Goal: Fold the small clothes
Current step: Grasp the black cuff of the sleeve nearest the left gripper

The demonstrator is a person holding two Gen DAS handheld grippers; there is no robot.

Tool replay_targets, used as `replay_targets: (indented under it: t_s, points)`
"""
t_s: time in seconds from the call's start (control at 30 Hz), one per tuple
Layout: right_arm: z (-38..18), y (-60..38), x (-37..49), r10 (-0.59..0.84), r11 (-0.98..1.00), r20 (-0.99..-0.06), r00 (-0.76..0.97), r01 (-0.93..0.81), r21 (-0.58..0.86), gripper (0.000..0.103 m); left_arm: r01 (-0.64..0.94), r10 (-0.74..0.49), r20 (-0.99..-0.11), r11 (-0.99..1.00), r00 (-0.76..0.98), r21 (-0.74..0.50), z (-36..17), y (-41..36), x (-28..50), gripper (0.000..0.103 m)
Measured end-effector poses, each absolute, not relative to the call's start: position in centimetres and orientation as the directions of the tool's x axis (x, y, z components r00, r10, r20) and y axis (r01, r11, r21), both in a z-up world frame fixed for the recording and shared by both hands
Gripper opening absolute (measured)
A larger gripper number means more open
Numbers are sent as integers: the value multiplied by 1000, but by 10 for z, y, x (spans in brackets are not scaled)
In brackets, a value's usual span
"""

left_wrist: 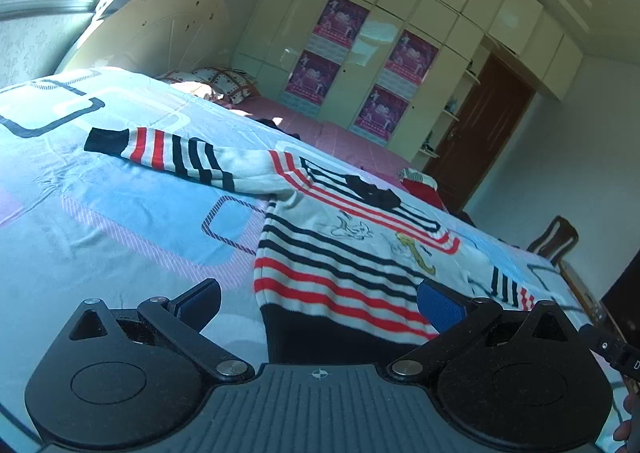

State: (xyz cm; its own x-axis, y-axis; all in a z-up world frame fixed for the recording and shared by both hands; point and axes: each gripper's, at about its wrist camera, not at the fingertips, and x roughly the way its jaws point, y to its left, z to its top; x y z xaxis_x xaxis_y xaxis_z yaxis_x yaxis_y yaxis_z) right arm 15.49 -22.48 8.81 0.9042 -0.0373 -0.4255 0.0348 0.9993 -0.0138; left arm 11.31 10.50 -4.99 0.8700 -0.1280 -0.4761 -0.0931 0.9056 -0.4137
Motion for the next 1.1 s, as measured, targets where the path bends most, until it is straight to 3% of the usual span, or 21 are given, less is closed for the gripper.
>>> replay_targets:
  t_s: [0.17,0.3,0.37,0.6,0.73,0.93,1.0,1.07,1.1]
  points:
    - [77,-234,224,-38,999,-448,893,43,1,103,-189,-115,-479,821,870,-539,-77,150,182,103]
    - [70,-235,272,-21,1000,-463,886,27,7,103,-297,-28,-484,757,875,-582,-99,193,235,102]
    - [66,-233,291,-27,1000,-470,882,30,-1,103,-342,11,-482,717,876,-607,-109,220,259,85]
    - [53,-227,337,-73,997,-503,861,79,-9,103,-475,61,-531,543,845,-693,-160,312,321,84]
    - [50,-219,353,-126,990,-502,856,139,-12,103,-495,43,-538,455,842,-740,-194,353,354,68]
    - [45,-200,375,-209,976,-509,835,208,-59,103,-436,36,-474,454,880,-777,-211,377,401,68]
    - [45,-195,382,-225,972,-512,829,228,-58,103,-428,40,-460,448,887,-785,-216,382,414,61]
    - [45,-193,389,-229,970,-507,831,237,-50,103,-433,42,-466,453,884,-779,-223,385,424,32]
    - [45,-193,392,-233,969,-504,832,240,-51,103,-446,46,-480,458,876,-769,-228,387,427,24]
